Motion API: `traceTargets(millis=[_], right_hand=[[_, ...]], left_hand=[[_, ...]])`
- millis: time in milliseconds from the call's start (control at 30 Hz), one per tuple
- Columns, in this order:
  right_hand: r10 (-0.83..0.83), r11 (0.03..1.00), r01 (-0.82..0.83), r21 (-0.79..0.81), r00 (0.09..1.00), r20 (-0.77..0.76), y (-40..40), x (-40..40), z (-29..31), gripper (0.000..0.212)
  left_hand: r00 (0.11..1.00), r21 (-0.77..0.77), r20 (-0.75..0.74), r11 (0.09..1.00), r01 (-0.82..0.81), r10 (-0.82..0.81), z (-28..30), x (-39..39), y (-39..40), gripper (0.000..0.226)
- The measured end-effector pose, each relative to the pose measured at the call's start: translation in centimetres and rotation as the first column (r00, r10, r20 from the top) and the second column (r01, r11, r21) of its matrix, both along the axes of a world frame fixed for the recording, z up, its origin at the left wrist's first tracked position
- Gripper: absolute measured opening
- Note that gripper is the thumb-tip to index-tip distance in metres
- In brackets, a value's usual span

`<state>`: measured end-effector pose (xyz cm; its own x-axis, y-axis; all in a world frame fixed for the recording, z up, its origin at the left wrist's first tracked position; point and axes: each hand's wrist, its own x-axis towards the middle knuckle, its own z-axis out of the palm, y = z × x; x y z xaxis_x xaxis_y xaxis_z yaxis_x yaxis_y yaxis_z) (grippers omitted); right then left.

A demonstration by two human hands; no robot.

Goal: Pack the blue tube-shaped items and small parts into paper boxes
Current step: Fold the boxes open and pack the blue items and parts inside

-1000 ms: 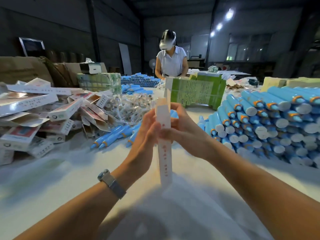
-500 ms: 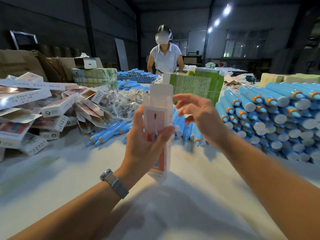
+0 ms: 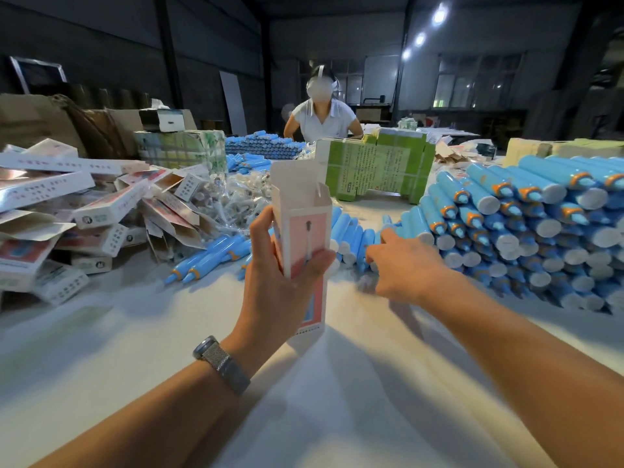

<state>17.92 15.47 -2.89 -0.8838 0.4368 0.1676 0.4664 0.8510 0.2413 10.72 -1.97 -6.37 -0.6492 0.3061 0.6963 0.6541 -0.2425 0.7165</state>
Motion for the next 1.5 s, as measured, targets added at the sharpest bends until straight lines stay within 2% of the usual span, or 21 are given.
traceTargets(millis=[100, 167, 233, 300, 333, 400, 500, 600, 667, 800, 900, 967, 1033, 1133, 1233, 1333, 1400, 1500], right_hand=[[0.064, 0.997, -0.071, -0.028, 0.976, -0.208, -0.3, -0.2, 0.3, 0.023], [0.120, 0.979, -0.185, -0.091, 0.869, -0.480, -0.1, -0.1, 1.5, 0.024], [0.152, 0.933, -0.346, -0.100, 0.630, -0.762, -0.2, 0.3, 3.2, 0.023], [0.135, 0.857, -0.510, -0.073, 0.360, -0.923, -0.7, 0.7, 5.0, 0.022], [0.112, 0.812, -0.581, -0.058, 0.253, -0.961, -1.1, 1.0, 5.8, 0.020], [0.041, 0.694, -0.718, -0.060, 0.123, -0.992, -2.1, 1.5, 6.8, 0.013], [-0.057, 0.517, -0.856, -0.025, -0.005, -0.998, -3.6, 2.1, 7.7, 0.014], [-0.155, 0.443, -0.896, 0.019, -0.098, -0.983, -4.4, 2.5, 8.4, 0.015], [-0.171, 0.435, -0.900, 0.029, -0.115, -0.979, -4.6, 2.6, 8.5, 0.016], [-0.085, 0.476, -0.878, 0.052, -0.104, -0.991, -4.7, 2.6, 8.0, 0.020], [0.029, 0.494, -0.867, 0.064, -0.057, -0.998, -5.0, 2.1, 7.1, 0.022], [0.096, 0.500, -0.865, 0.042, 0.008, -0.995, -5.4, 1.6, 6.1, 0.024], [0.107, 0.498, -0.867, 0.012, 0.048, -0.993, -5.8, 1.1, 5.4, 0.028], [0.069, 0.493, -0.870, -0.001, 0.041, -0.997, -5.7, 0.9, 5.3, 0.030], [0.096, 0.531, -0.848, 0.005, 0.054, -0.994, -5.5, 0.9, 5.2, 0.026], [0.277, 0.592, -0.805, 0.030, 0.168, -0.946, -6.0, 0.4, 3.6, 0.014], [0.387, 0.641, -0.765, 0.061, 0.254, -0.887, -6.2, 0.0, 2.3, 0.020], [0.426, 0.636, -0.769, 0.061, 0.284, -0.859, -6.3, -0.3, 1.9, 0.025]], left_hand=[[0.999, -0.020, -0.041, 0.999, -0.033, 0.032, -0.2, -0.1, 0.1, 0.062], [0.997, -0.030, -0.070, 0.999, -0.044, 0.042, -0.3, -0.2, 0.1, 0.062], [0.992, -0.042, -0.104, 0.996, -0.074, 0.069, -0.1, -0.5, -0.1, 0.061], [0.984, -0.039, -0.139, 0.993, -0.115, 0.109, -0.1, -1.2, -0.5, 0.058], [0.979, -0.034, -0.154, 0.990, -0.139, 0.132, -0.1, -1.7, -0.7, 0.058], [0.962, -0.027, -0.200, 0.980, -0.197, 0.188, -0.3, -2.6, -1.0, 0.060], [0.923, -0.036, -0.290, 0.961, -0.275, 0.253, -0.4, -3.5, -1.4, 0.061], [0.872, -0.068, -0.373, 0.927, -0.368, 0.318, -0.3, -3.9, -1.7, 0.062], [0.844, -0.086, -0.414, 0.908, -0.409, 0.341, -0.2, -3.9, -1.7, 0.064], [0.838, -0.102, -0.435, 0.906, -0.411, 0.331, -0.2, -3.7, -1.8, 0.064], [0.831, -0.108, -0.441, 0.899, -0.424, 0.339, -0.2, -3.6, -1.8, 0.064], [0.831, -0.107, -0.441, 0.899, -0.424, 0.339, -0.2, -3.5, -1.8, 0.063], [0.832, -0.095, -0.436, 0.902, -0.422, 0.344, -0.2, -3.5, -1.8, 0.060], [0.837, -0.080, -0.446, 0.917, -0.392, 0.318, -0.2, -3.5, -1.8, 0.055], [0.837, -0.065, -0.439, 0.918, -0.392, 0.327, -0.3, -3.6, -1.8, 0.056], [0.855, -0.039, -0.414, 0.933, -0.359, 0.312, -0.5, -3.3, -1.7, 0.058], [0.859, -0.031, -0.415, 0.939, -0.342, 0.299, -0.6, -3.2, -1.5, 0.057], [0.876, -0.008, -0.370, 0.942, -0.336, 0.310, -0.5, -3.6, -1.6, 0.058]])
